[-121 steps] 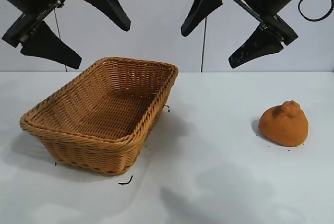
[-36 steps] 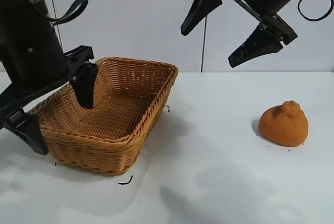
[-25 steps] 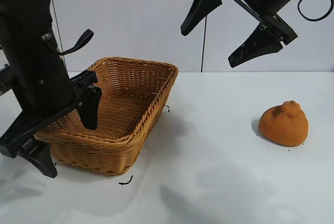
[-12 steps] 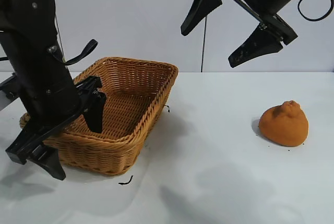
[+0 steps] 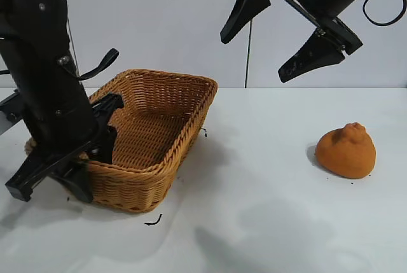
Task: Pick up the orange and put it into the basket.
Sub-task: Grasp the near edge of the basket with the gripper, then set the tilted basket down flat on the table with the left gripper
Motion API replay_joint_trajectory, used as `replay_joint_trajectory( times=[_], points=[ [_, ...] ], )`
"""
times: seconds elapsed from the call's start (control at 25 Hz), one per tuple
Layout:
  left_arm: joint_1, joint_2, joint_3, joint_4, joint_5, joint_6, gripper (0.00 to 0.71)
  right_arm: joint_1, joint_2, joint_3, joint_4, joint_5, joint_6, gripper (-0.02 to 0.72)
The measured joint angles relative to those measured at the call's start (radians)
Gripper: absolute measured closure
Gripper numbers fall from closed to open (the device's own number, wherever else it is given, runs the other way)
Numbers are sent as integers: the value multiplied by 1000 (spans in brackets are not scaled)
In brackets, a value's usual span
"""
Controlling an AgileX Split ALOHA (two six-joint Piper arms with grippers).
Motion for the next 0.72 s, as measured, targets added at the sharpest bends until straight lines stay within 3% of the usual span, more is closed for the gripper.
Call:
replay_joint_trajectory(
  times=[0.16, 0.36, 0.52, 0.72],
  points=[
    [1, 0, 0, -3, -8, -17, 613, 0, 0, 0, 0, 0, 0, 8],
    [24, -13, 0, -6, 1, -10, 618, 0, 0, 0, 0, 0, 0, 8],
    [99, -66, 0, -10, 20, 66, 618, 0, 0, 0, 0, 0, 0, 8],
    [207, -82, -20, -90, 54, 399, 618, 0, 0, 0, 0, 0, 0, 8]
  ],
)
